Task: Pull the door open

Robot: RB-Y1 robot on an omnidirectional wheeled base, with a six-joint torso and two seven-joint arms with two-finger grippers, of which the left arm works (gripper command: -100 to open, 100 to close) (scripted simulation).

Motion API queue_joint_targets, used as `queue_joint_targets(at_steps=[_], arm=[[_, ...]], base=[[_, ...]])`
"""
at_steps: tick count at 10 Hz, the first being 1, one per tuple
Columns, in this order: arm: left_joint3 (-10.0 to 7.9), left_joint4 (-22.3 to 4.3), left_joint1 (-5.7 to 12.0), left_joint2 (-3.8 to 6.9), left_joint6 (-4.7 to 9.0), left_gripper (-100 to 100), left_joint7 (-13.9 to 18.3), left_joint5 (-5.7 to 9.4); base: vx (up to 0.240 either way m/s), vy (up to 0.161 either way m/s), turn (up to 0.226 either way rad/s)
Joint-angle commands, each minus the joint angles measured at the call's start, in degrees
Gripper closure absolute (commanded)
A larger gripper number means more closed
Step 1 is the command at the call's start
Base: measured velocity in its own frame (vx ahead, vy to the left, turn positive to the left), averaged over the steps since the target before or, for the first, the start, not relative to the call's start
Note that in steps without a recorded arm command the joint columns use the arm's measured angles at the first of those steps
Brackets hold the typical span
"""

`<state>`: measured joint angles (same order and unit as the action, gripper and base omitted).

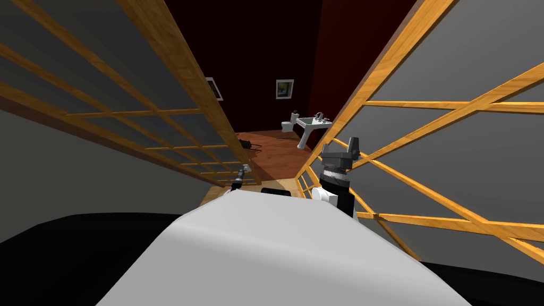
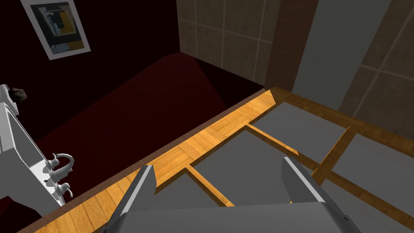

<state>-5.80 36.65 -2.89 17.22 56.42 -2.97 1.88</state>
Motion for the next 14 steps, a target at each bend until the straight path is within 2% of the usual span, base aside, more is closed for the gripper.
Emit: queue_joint_targets(at_steps=[1,2,3,4,5,6,8,9,10,11,13,14], arm=[[0.73,-0.2,0.24,-0.70,-0.30,100,2.9,0.75],[0.73,-0.2,0.24,-0.70,-0.30,100,3.8,0.75],[0.87,-0.4,0.54,-0.75,-0.45,100,5.7,1.44],[0.87,-0.4,0.54,-0.75,-0.45,100,6.2,1.44],[1.01,-0.6,0.84,-0.79,-0.61,100,8.4,2.12],[1.01,-0.6,0.84,-0.79,-0.61,100,8.6,2.12],[1.30,-1.1,1.44,-0.88,-0.91,100,12.3,3.49],[1.30,-1.1,1.44,-0.88,-0.91,100,13.4,3.49],[1.45,-1.3,1.73,-0.93,-1.07,100,15.4,4.18],[1.45,-1.3,1.73,-0.93,-1.07,100,15.8,4.18],[1.74,-1.7,2.33,-1.01,-1.37,100,19.5,5.55],[1.74,-1.7,2.33,-1.01,-1.37,100,20.6,5.55]], base=[[-0.070,0.028,-0.106],[-0.050,0.025,-0.030],[-0.054,0.022,-0.084],[-0.045,0.017,-0.036],[-0.052,0.013,-0.057],[-0.040,0.016,-0.033],[-0.059,0.022,-0.088],[-0.058,0.021,-0.050],[-0.056,0.025,-0.078],[-0.044,0.015,-0.036],[-0.064,0.016,-0.082],[-0.066,0.016,-0.053]])
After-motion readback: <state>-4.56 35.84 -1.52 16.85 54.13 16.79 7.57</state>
